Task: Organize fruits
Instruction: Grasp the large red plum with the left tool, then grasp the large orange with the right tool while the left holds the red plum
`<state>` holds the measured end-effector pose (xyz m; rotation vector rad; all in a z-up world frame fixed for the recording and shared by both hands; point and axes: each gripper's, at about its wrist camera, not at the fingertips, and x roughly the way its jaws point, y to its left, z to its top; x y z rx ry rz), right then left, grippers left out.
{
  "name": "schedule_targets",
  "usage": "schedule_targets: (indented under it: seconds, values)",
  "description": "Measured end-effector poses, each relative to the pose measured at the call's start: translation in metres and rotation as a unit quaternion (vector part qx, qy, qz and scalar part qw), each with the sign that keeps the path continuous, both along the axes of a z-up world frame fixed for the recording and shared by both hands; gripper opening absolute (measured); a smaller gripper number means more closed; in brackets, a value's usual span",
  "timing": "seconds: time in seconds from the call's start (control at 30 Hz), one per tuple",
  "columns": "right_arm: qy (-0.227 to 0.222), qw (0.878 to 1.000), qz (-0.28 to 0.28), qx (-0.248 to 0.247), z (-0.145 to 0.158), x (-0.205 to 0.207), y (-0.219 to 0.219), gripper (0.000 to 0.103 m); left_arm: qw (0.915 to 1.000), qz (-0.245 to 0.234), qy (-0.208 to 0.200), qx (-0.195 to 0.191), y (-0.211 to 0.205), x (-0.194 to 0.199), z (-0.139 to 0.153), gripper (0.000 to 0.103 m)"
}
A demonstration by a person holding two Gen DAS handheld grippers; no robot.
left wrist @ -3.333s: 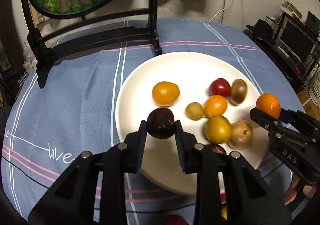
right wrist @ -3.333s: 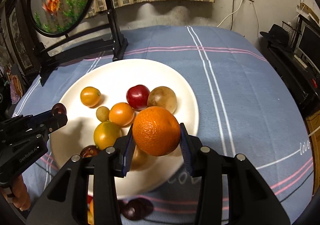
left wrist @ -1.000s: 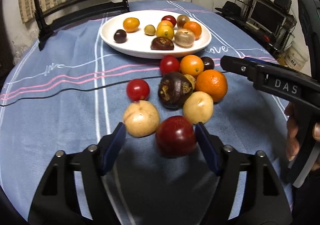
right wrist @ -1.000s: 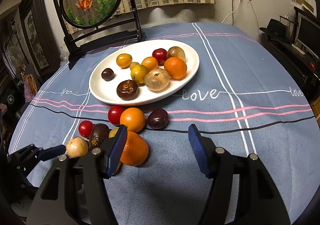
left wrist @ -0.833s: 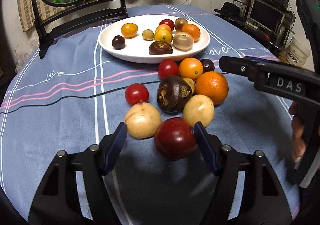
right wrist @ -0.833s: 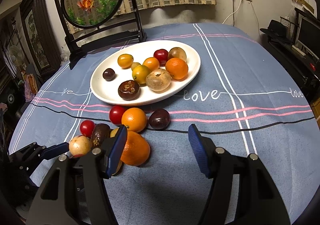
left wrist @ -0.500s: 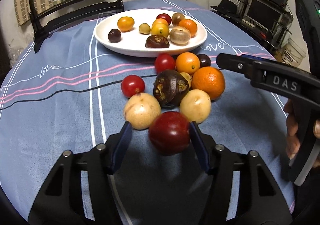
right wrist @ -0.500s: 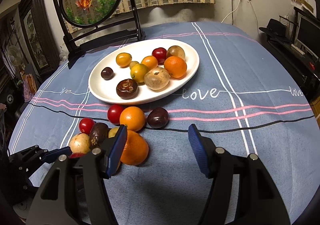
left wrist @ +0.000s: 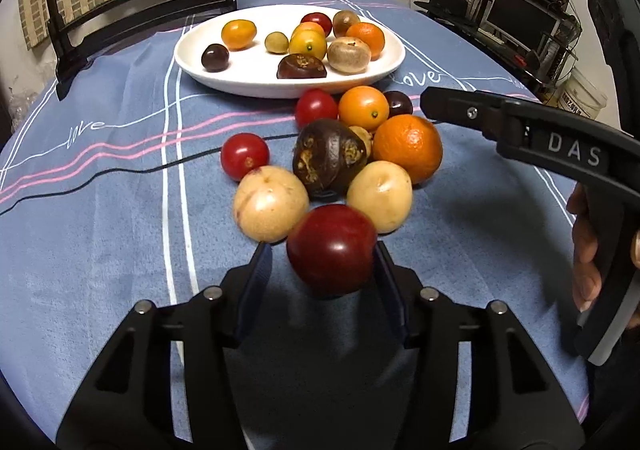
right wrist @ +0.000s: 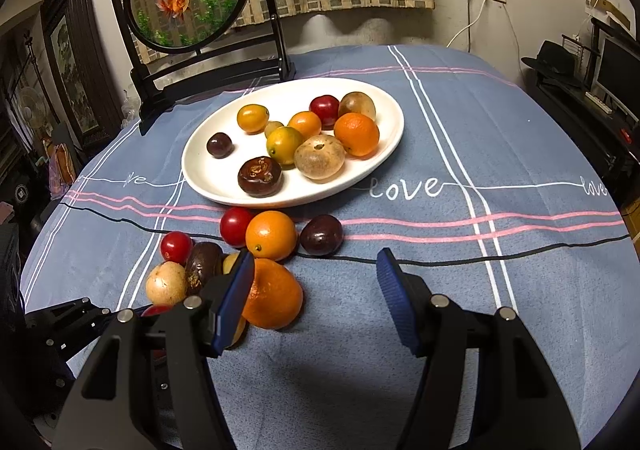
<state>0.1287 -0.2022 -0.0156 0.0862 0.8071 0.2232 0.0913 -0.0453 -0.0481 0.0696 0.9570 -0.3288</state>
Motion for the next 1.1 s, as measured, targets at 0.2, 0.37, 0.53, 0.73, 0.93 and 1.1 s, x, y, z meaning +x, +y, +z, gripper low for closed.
schedule_targets:
  seconds: [0.2,0.37,0.53,0.73,0.93,1.1]
  values:
    - [0.003,1.000,0.003,-0.005,-0.002,0.001,0.003,0.064,1.0000,0.002,-0.006,0.004,-0.001,0.001,0.000,0.049]
    - [0.004,1.000,0.001,-0.005,-0.003,0.001,0.003,0.064,1.0000,-0.006,-0.006,0.001,-0.002,-0.001,0.001,0.042]
    - [0.003,1.000,0.003,-0.004,-0.003,0.001,0.002,0.064,1.0000,-0.003,0.001,-0.006,0.000,-0.001,0.002,0.041]
    - [-0.007,0.999,0.019,-0.028,0.003,-0.004,0.002,0.064,0.9997,0.008,-0.006,-0.021,0.011,-0.002,0.012,0.041]
    - [-0.018,0.997,0.066,-0.047,0.006,-0.013,0.016,0.064,0.9991,0.020,-0.009,-0.036,0.022,0.001,0.018,0.041]
    - [-0.009,0.995,0.079,-0.059,0.000,-0.013,0.023,0.064,0.9990,0.023,-0.010,-0.036,0.023,0.001,0.019,0.041]
